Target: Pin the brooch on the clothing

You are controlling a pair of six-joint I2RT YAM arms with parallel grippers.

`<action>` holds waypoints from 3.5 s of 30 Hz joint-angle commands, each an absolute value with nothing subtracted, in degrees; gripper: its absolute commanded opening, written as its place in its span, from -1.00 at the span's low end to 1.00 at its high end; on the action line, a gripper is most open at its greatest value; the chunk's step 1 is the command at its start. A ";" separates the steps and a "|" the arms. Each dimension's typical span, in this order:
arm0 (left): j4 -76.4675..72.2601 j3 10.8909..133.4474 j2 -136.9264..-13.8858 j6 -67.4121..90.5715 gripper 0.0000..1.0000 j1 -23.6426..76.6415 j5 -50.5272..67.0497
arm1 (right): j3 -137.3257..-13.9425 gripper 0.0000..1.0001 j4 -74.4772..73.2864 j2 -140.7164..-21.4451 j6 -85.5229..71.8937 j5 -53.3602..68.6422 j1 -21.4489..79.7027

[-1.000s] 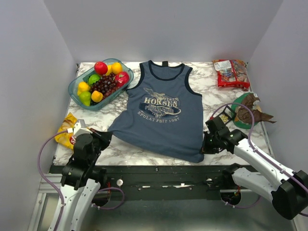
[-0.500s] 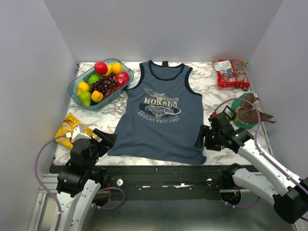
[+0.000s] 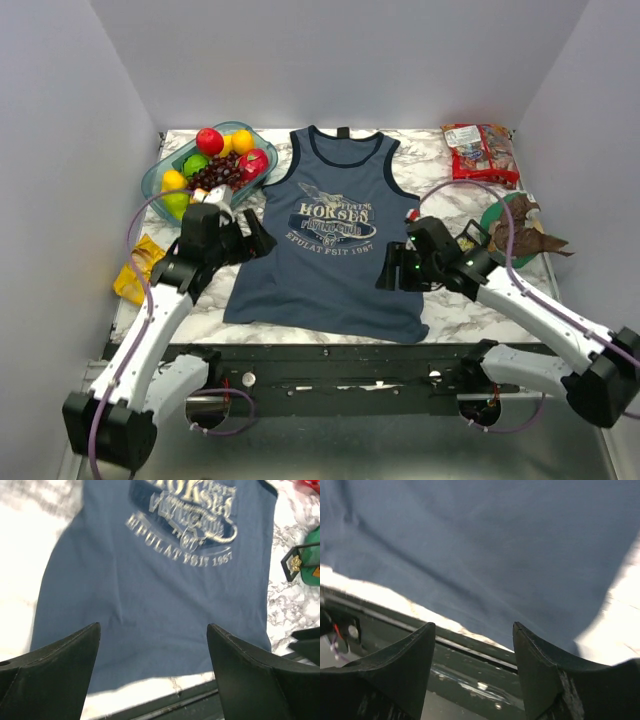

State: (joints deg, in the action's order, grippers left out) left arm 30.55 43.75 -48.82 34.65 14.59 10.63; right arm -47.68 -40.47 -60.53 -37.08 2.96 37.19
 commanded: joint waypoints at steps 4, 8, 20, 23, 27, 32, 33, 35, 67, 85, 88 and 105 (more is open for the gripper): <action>22.84 57.38 -67.73 18.04 0.98 14.85 7.59 | -50.98 0.41 -20.59 -72.85 -39.82 0.26 53.87; 22.77 61.70 -72.33 12.66 0.98 14.68 1.41 | -53.51 0.40 -10.30 -83.21 -40.17 4.39 55.90; 18.81 58.80 -74.62 12.04 0.97 14.15 4.39 | -61.26 0.33 -2.02 -102.82 -37.35 10.11 58.97; 18.90 58.80 -74.62 12.22 0.98 14.15 5.45 | -60.47 0.33 -1.93 -105.37 -37.53 10.81 60.29; 19.16 58.36 -74.53 12.39 0.98 14.15 6.06 | -58.19 0.32 -2.11 -107.31 -38.41 11.34 62.31; 19.25 57.74 -73.83 12.39 0.98 14.15 5.89 | -56.61 0.32 -5.44 -107.14 -38.76 10.55 64.42; 19.34 57.66 -73.74 12.31 0.98 14.15 5.98 | -56.43 0.32 -5.80 -106.96 -38.93 10.11 64.95; 19.25 57.74 -73.48 12.39 0.98 14.15 6.06 | -55.72 0.32 -6.67 -106.61 -39.11 10.11 65.48; 15.39 66.62 -67.15 15.56 0.98 13.89 4.22 | -58.54 1.00 -31.90 -61.79 -22.15 -10.82 34.94; 11.34 59.24 -65.83 14.77 0.98 13.71 7.82 | -55.19 0.81 -27.95 -79.35 -26.89 -12.65 5.02; 11.25 59.24 -65.57 15.38 0.98 13.71 8.78 | -55.55 0.77 -27.25 -82.87 -27.07 -14.67 3.52; 9.93 58.54 -66.53 17.75 0.98 13.71 12.39 | -57.13 0.50 -23.56 -94.30 -23.20 -17.14 -3.16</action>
